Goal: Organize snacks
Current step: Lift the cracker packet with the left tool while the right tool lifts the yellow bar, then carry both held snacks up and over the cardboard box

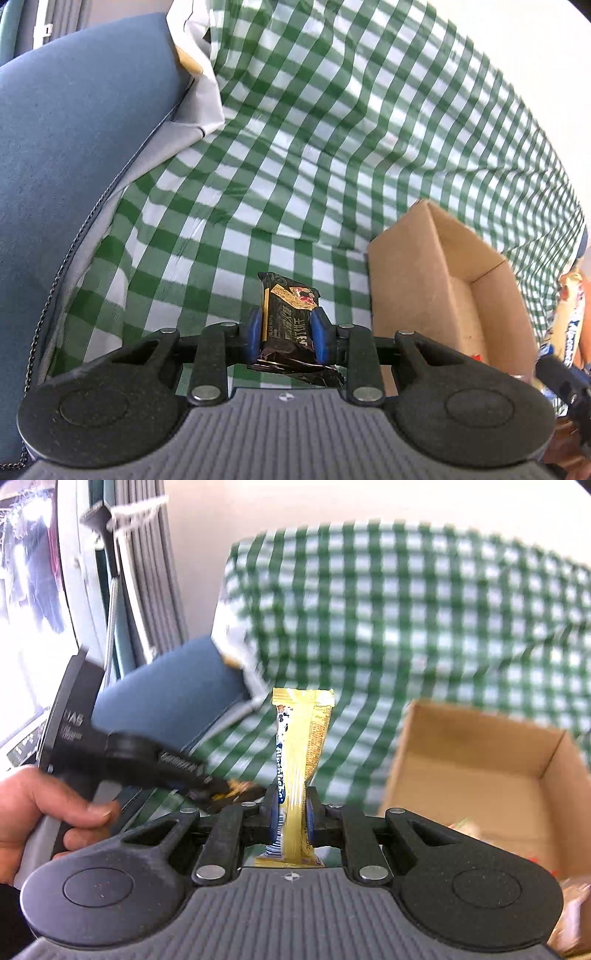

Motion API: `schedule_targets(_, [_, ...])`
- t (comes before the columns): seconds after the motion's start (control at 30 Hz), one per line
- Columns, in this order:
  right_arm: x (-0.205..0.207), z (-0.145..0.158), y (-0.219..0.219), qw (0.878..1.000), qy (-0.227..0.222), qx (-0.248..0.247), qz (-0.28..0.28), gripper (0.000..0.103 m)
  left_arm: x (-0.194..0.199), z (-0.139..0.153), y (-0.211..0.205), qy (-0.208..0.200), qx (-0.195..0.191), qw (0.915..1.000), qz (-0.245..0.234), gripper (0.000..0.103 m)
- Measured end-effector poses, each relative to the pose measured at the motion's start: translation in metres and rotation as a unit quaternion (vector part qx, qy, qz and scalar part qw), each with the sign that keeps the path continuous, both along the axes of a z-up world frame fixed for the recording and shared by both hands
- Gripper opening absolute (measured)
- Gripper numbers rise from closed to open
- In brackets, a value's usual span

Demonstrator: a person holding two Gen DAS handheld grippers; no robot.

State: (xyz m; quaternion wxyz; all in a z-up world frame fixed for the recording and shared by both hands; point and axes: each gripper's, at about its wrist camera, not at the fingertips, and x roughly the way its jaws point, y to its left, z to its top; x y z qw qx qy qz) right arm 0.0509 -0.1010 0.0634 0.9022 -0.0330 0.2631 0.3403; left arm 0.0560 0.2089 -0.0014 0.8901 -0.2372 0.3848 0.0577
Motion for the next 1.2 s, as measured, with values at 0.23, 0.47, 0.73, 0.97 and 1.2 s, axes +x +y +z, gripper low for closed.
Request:
schedule_targets(0.23, [0.014,-0.023,-0.055,0.998,-0.009,0.035,-0.056,0.015,0.001,0.008,-0.011,-0.039,0.001,0.9992,-0.004,0.022])
schedule_targets(0.47, [0.023,-0.032,-0.072,0.996,0.003,0.045,-0.080,0.015,0.012,0.004,-0.017,-0.037,-0.005,0.9993,-0.005,0.000])
schedule_targets(0.73, [0.028,-0.032,-0.081,0.994,0.011,0.059,-0.088,0.015,0.032,-0.035,-0.007,0.084,-0.032,0.9959,0.007,0.007])
schedule_targets(0.97, [0.029,-0.032,-0.085,0.993,0.020,0.075,-0.093,0.015,0.057,-0.055,-0.047,0.132,0.087,0.9852,-0.066,0.073])
schedule_targets(1.2, [0.029,-0.033,-0.089,0.993,0.021,0.070,-0.092,0.015,0.075,-0.085,-0.079,0.173,0.185,0.9606,-0.114,0.066])
